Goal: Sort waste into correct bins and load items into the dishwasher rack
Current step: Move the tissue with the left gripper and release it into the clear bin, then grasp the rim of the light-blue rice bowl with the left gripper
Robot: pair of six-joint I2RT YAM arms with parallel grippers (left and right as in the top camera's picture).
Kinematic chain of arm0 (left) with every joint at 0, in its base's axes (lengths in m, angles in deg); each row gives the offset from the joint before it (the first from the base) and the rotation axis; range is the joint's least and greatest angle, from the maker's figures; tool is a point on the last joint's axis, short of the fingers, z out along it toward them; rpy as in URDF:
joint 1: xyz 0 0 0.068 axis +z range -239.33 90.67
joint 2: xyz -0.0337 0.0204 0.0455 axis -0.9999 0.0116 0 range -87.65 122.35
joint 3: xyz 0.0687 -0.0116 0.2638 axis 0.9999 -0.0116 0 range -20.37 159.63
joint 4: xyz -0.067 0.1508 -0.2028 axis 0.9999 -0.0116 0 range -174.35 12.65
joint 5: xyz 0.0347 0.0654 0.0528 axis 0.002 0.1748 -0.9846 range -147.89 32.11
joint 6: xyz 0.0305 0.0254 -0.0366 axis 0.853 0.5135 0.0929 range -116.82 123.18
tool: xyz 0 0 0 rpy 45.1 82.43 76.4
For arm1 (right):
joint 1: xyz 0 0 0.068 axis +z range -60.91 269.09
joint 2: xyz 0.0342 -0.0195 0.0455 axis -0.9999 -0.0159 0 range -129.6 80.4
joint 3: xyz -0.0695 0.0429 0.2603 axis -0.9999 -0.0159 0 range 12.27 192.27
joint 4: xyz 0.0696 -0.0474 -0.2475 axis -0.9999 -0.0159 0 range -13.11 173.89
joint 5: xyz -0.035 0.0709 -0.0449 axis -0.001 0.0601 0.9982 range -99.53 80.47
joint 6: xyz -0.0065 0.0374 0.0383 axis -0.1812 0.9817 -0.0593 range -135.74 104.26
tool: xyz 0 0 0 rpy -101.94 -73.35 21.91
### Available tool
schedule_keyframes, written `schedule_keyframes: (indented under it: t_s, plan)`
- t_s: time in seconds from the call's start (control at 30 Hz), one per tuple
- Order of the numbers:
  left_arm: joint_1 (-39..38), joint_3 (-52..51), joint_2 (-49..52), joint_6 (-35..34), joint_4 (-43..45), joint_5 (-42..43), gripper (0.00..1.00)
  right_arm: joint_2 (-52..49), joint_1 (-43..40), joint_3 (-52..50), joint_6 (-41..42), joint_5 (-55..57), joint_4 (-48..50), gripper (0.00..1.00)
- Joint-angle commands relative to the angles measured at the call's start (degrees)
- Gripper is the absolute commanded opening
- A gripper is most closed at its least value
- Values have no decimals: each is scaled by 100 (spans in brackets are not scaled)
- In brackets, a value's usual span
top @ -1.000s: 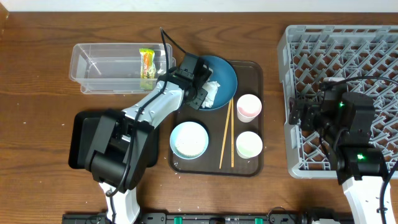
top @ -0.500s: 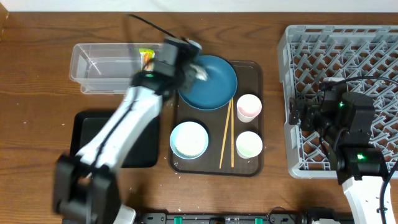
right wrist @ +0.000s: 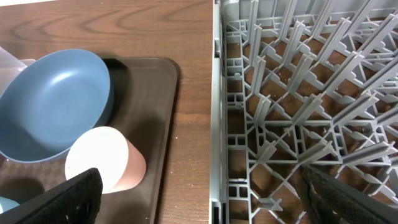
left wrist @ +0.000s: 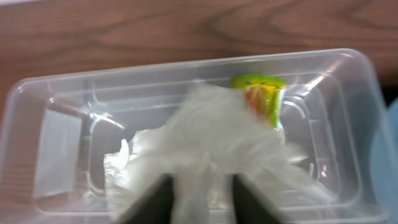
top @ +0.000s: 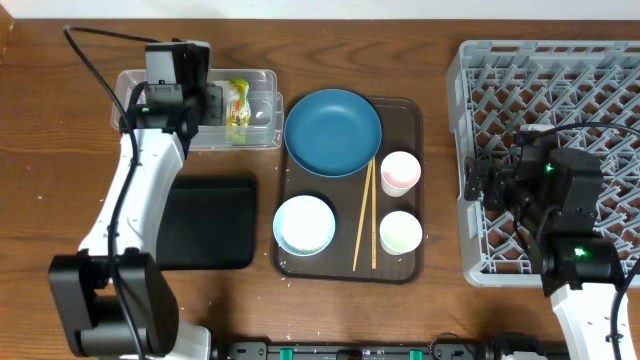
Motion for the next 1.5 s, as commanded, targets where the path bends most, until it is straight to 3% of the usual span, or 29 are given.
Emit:
schedule_keyframes:
  t_s: [0.0, 0.07, 0.1, 0.3, 0.5, 0.77, 0.93, 1.03, 1.47]
  plan:
    - [68, -2, 177, -50, 72, -46, 50, 0, 48, 116, -55, -46, -2, 99]
    - [66, -2, 219, -52, 101, -44, 62, -2, 48, 116, -57, -46, -2, 99]
    - [63, -2, 221, -55, 94, -11, 64, -2, 48, 116, -55, -46, -4, 99]
    - [-74, -2, 173, -240, 35, 216, 65, -2, 48, 116, -57, -44, -4, 99]
    - [-586, -2, -212, -245, -74, 1368, 64, -2, 48, 116, -55, 85, -11, 99]
    - [-1582, -2, -328, -249, -1058, 1394, 65, -2, 48, 116, -55, 83, -37, 99]
    - [-1893, -11, -328, -1261, -2159, 1513, 65, -2, 48, 116, -52, 83, -92, 99]
    - [-2059, -127, -326, -1526, -2531, 1637, 64, -2, 48, 116, -52, 83, -90, 99]
    - [-3379, -1071, -140, -2594, -2087, 1646, 64, -2, 48, 116, -48, 81, -92, 99]
